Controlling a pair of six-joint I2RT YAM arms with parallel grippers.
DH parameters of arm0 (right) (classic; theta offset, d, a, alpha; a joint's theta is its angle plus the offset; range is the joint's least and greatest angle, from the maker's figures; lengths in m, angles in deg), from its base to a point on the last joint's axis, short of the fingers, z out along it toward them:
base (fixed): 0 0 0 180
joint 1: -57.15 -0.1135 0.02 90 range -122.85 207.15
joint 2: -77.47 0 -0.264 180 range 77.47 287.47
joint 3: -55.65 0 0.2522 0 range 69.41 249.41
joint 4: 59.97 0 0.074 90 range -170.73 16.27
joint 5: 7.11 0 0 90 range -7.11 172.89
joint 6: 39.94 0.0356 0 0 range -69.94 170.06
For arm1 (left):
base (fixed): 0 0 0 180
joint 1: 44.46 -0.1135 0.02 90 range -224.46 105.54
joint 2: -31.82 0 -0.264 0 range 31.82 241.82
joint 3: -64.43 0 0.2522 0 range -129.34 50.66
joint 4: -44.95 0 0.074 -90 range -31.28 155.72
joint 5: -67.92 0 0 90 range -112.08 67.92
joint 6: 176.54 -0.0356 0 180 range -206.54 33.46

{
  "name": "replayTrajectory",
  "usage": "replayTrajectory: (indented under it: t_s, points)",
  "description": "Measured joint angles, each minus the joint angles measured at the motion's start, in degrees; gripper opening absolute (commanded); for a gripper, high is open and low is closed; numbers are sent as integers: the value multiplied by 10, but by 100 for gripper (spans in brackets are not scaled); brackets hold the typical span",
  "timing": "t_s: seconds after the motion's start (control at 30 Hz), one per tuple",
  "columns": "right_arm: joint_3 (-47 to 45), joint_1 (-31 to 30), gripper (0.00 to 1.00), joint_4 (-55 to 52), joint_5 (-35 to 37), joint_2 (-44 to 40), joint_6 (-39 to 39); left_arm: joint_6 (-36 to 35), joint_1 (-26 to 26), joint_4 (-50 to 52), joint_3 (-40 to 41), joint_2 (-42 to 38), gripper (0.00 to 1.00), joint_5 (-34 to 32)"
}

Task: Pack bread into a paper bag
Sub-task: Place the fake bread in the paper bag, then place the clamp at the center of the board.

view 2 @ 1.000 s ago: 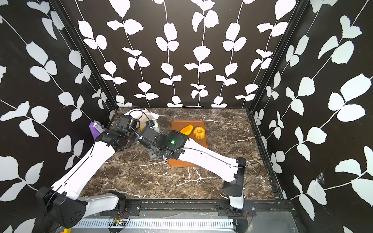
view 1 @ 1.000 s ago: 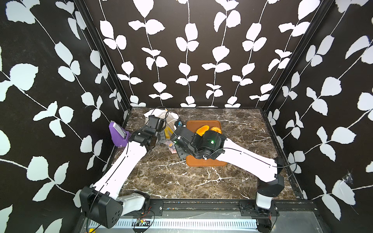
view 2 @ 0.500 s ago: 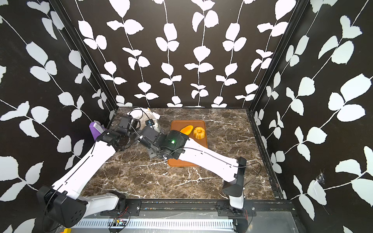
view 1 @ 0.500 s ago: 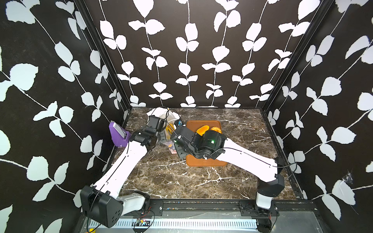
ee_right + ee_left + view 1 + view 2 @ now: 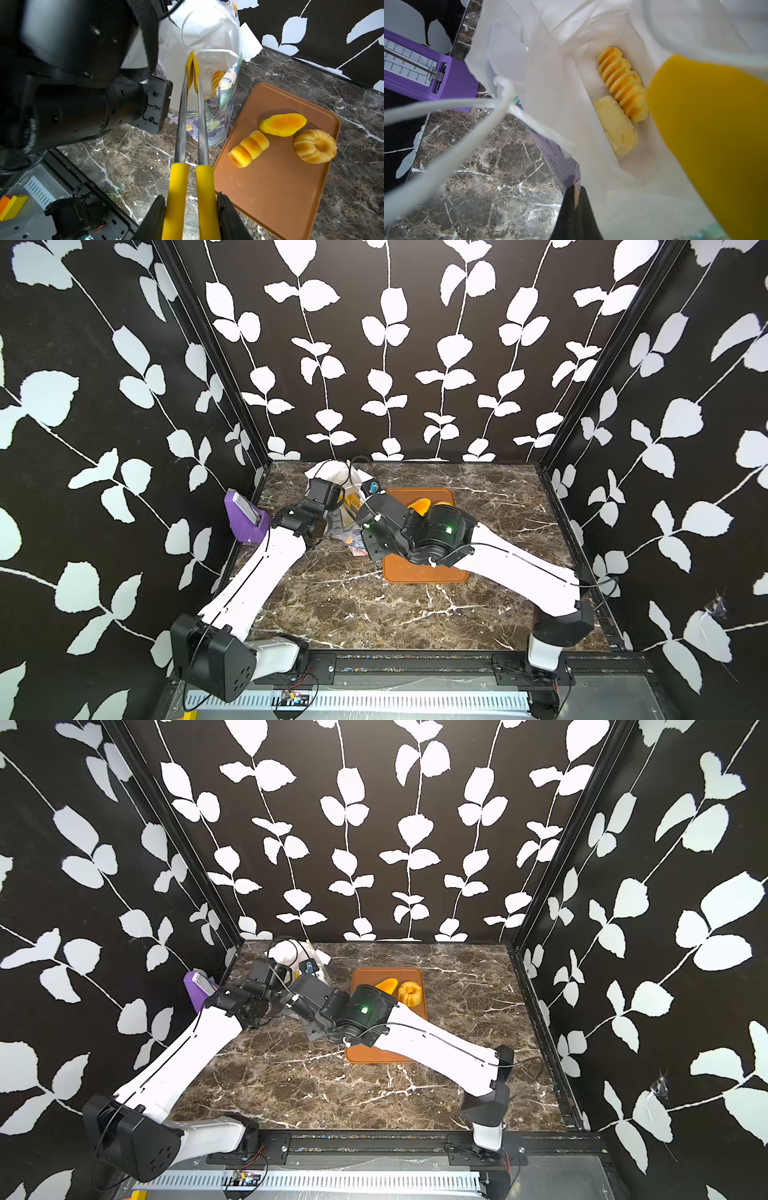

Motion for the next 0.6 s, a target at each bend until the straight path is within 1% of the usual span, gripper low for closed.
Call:
replayTrajectory:
  t_s: [0.17, 0.3, 0.43, 0.6]
  points:
    - [-13, 0, 0, 3, -7, -60, 0, 0, 0, -1, 0, 6, 0, 0]
    - [-56, 0, 0, 6, -4, -141, 1, 0, 0, -3, 0, 10, 0, 0]
    - [-103, 0, 0, -5, 18, -219, 12, 0, 0, -3, 0, 17, 0, -1]
    - [-186, 0, 0, -32, 58, -297, 40, 0, 0, -3, -2, 25, 0, -4]
